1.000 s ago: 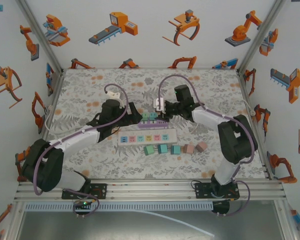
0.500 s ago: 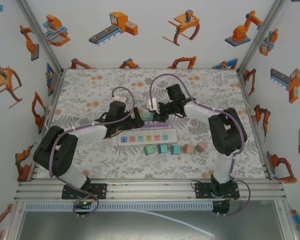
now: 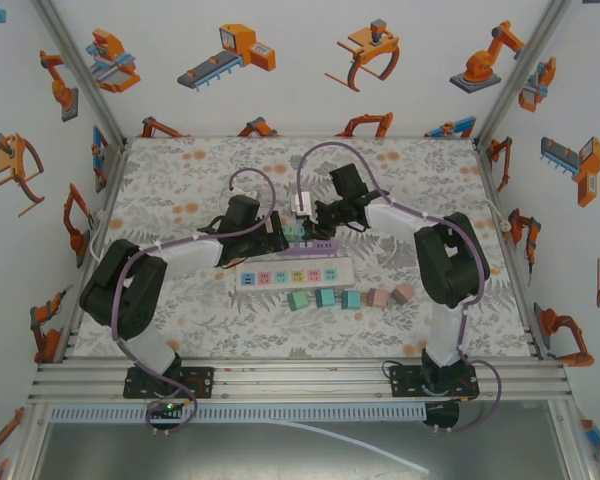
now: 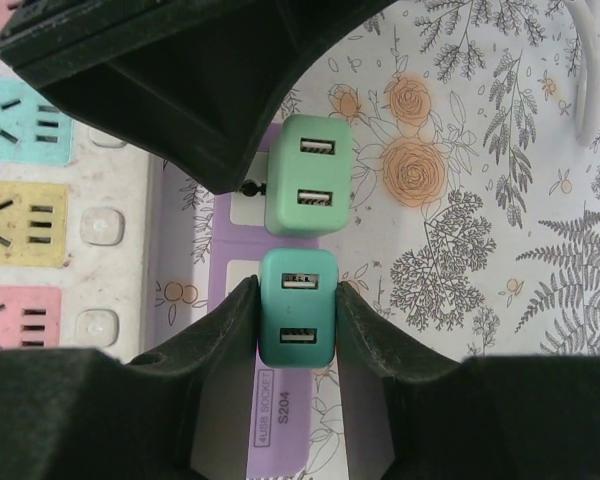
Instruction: Pull the plug off the socket
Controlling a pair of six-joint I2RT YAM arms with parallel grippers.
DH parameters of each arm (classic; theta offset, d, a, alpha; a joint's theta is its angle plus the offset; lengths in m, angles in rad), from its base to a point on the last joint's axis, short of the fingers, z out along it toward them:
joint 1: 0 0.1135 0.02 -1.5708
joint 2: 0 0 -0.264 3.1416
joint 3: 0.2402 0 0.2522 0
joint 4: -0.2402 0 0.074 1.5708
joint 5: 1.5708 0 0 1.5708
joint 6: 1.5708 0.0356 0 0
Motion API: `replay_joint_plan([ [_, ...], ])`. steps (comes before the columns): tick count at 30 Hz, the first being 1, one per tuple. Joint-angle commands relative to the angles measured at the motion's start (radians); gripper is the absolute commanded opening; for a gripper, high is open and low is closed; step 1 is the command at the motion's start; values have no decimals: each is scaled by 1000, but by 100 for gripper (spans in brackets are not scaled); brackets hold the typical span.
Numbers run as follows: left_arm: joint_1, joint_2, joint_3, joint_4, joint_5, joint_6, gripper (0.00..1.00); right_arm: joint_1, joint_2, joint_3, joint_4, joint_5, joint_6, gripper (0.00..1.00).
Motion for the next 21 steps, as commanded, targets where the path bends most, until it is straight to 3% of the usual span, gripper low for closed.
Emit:
replay_joint_plan([
  [1,-2,44,36,-153,-126,-23,76,14,30,50,-33,-54,49,28],
  [13,-31,123,89,-260,-213,-16,68,14,43,93,-37,-69,120,21],
  [21,-32,142,88,-292,-235,-29,68,7,61,138,-20,-75,235,16],
])
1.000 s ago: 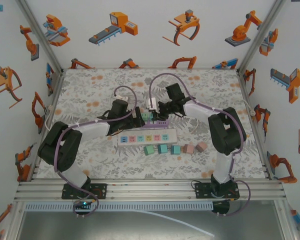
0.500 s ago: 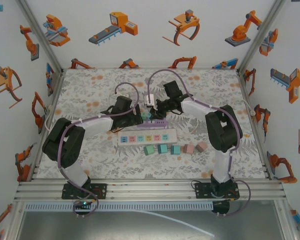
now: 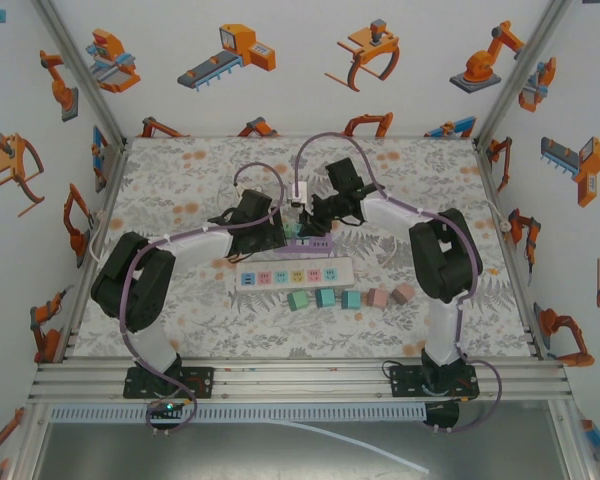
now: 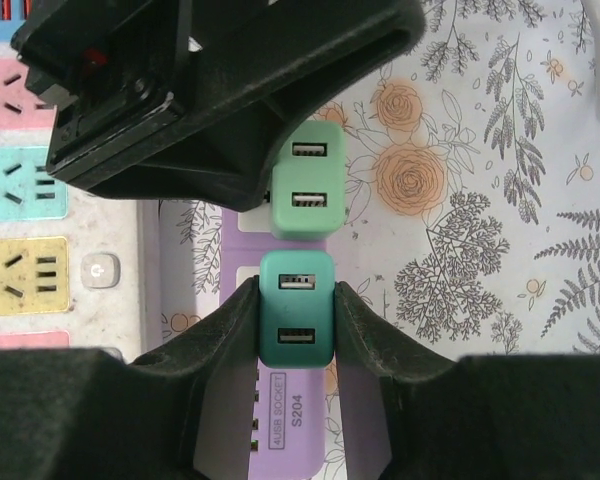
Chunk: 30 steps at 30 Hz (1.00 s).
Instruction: Pull the plug off the socket
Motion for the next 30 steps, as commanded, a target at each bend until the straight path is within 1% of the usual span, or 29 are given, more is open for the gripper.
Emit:
replay_joint_plan([
  [1,5,74,-36,-148,-96,12,68,7,13,57,9,-74,81,15],
  [4,5,73,-42,-147,-101,10,68,7,13,54,24,-88,87,14],
  [9,6,77,-42,-154,-108,5,68,7,-16,8,50,-90,18,12],
  [16,8,77,-48,-151,-116,-5,68,7,-54,-21,85,-107,35,12],
  [20,8,72,-53,-148,-111,-15,68,13,-101,-105,195,-63,5,11],
  [23,8,70,-53,-150,-114,-18,68,12,-129,-143,253,-68,4,11],
  [30,9,57,-60,-153,-113,-24,68,13,-155,-163,280,-96,38,11],
])
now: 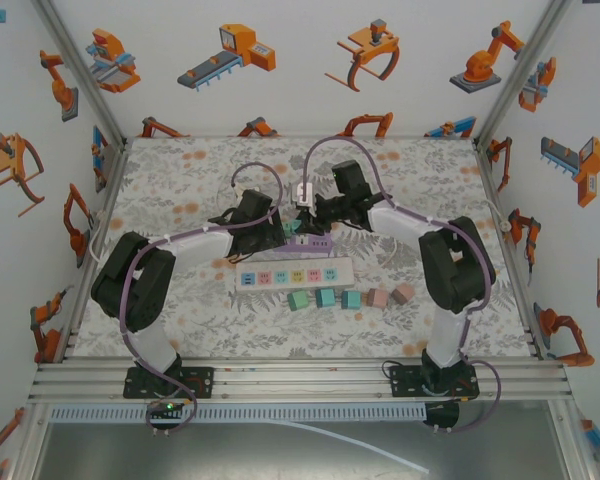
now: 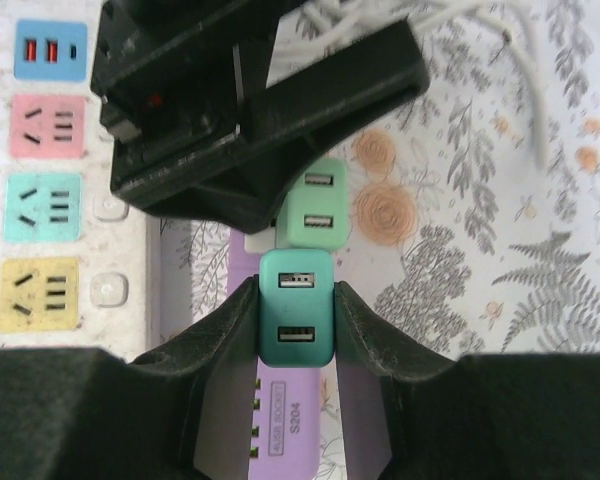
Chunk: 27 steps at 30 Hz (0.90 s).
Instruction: Pull the plug off the socket
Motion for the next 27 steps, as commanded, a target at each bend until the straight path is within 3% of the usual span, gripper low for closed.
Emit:
replay_joint_plan([
  [1,8,53,-60,-149,-89,14,68,8,-52,-22,71,-49,42,11],
  [6,7,-2,-62,-141,-71,29,72,9,-136,-103,258,28,305,7],
  [8,8,-41,-60,-133,-67,44,74,8,-190,-164,391,159,541,2],
  [11,6,-95,-46,-129,-49,77,76,9,-289,-240,442,344,775,0],
  [21,-38,-342,-76,-25,21,203,80,9,-596,-396,296,589,1187,0],
  [27,-66,-556,-201,149,249,299,87,9,-807,-467,133,715,1418,0],
])
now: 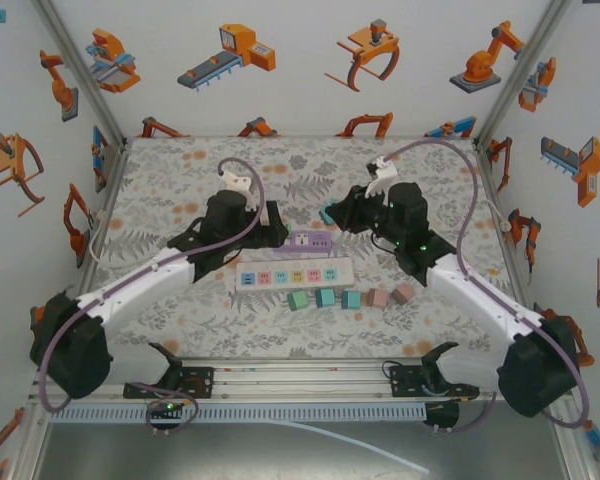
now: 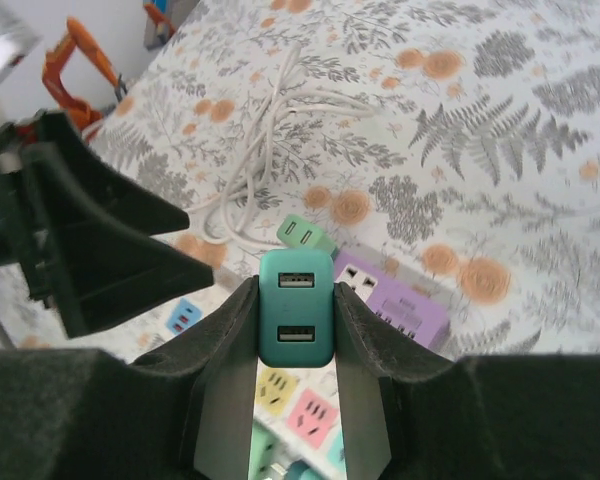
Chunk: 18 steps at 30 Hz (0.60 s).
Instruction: Pull the plug off the socket
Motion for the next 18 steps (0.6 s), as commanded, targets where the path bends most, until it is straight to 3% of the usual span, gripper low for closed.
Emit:
replay_joint_plan([
  [1,-17,-111,-74,129,197,98,88,4,-132,-63,-102,115,215,0],
  [7,-88,-259,-80,78,429,207,92,4,-395,-202,-269,205,367,0],
  [13,-188,-372,-81,-39,550,251,94,5,-637,-289,-504,252,449,1],
  [18,-307,-449,-104,-152,507,268,98,5,-817,-389,-668,263,525,1],
])
